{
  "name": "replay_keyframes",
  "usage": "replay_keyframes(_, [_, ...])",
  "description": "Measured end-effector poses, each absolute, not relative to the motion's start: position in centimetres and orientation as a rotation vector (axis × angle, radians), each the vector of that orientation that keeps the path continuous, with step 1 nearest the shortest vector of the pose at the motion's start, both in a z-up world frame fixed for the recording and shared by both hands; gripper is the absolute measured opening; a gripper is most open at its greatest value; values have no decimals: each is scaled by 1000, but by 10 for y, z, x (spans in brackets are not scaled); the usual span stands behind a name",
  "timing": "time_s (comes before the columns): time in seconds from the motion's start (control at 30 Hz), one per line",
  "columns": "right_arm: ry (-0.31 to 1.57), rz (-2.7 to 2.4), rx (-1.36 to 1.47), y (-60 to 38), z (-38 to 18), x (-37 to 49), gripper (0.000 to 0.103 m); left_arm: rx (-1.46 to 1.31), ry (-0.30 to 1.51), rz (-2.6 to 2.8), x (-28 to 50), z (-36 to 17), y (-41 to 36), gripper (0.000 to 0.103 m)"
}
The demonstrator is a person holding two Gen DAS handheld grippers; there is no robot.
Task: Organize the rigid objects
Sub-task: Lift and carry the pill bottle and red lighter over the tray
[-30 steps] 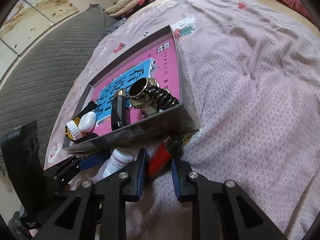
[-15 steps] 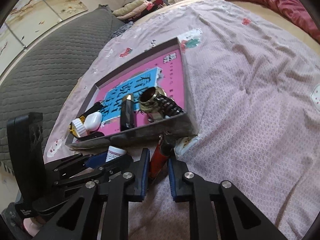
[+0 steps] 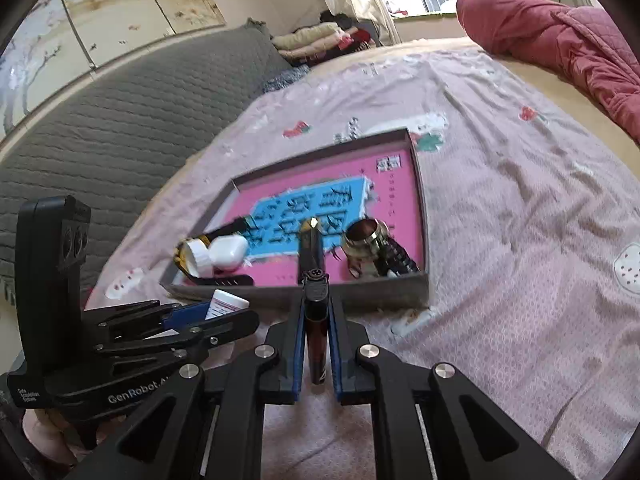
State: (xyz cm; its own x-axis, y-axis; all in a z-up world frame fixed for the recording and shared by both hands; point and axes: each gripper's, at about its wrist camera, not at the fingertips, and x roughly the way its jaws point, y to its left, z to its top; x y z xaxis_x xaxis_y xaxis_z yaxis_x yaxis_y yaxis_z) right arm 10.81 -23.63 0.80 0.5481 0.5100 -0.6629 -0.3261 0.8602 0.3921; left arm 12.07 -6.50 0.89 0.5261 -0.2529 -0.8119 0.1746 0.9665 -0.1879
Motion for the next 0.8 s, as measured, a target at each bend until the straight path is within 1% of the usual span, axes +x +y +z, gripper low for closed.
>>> replay_keyframes(0.37, [709,540,197,-225,51,96,11,-107,894,-217,112,55,-45,28])
replay_keyframes(0.8, [610,548,180,-218,82,91,11,-101,827,-184,102,82,-39,28])
